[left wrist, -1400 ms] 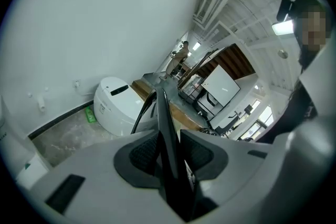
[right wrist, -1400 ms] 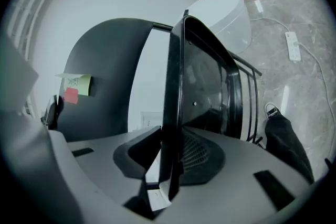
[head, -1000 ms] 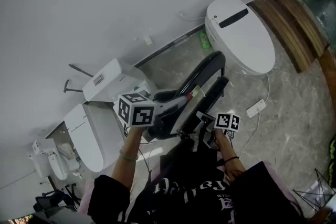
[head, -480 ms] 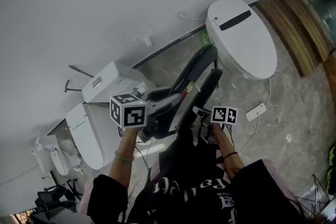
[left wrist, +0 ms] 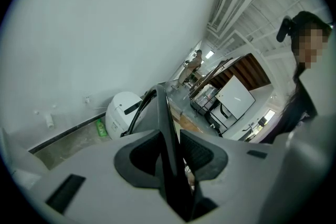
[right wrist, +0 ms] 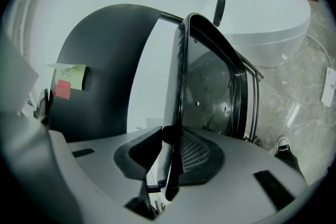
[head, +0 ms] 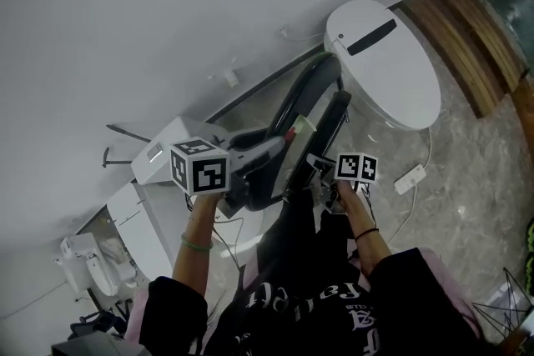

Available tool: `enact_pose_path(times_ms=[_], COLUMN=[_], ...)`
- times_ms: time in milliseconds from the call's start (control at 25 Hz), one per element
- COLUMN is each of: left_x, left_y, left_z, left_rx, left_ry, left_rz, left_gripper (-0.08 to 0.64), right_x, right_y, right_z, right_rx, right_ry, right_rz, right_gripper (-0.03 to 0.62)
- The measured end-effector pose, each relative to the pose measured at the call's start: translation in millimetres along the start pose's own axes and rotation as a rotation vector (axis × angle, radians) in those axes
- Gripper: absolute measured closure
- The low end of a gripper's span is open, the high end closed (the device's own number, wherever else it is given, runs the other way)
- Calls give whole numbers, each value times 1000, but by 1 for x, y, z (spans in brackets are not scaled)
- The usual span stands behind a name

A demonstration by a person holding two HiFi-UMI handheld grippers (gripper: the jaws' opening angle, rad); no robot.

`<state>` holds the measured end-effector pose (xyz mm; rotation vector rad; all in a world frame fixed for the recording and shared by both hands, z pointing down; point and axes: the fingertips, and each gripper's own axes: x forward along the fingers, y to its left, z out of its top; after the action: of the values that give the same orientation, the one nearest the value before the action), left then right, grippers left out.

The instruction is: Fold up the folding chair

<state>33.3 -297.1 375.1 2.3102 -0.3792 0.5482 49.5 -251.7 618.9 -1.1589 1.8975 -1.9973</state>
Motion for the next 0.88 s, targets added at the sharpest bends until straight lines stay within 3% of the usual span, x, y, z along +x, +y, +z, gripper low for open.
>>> enact_pose_path(times_ms=[240, 440, 520, 880], left_x=[-6, -14, -17, -24], left_y=[43, 128, 142, 180], left_z=[36, 85, 90, 123], left_rx=[29, -23, -30, 5], left_ry=[26, 33, 32, 29], left_rz=[-46, -124, -143, -98], left_gripper=[440, 440, 440, 439], right_x=[37, 108, 121, 161], right_y=[16, 32, 33, 52], right_z=[34, 77, 84, 115], right_rx=[19, 79, 87, 72], right_ry=[-72, -116, -133, -122], right_rz=[-30, -93, -101, -68], right_gripper=[497, 497, 497, 497])
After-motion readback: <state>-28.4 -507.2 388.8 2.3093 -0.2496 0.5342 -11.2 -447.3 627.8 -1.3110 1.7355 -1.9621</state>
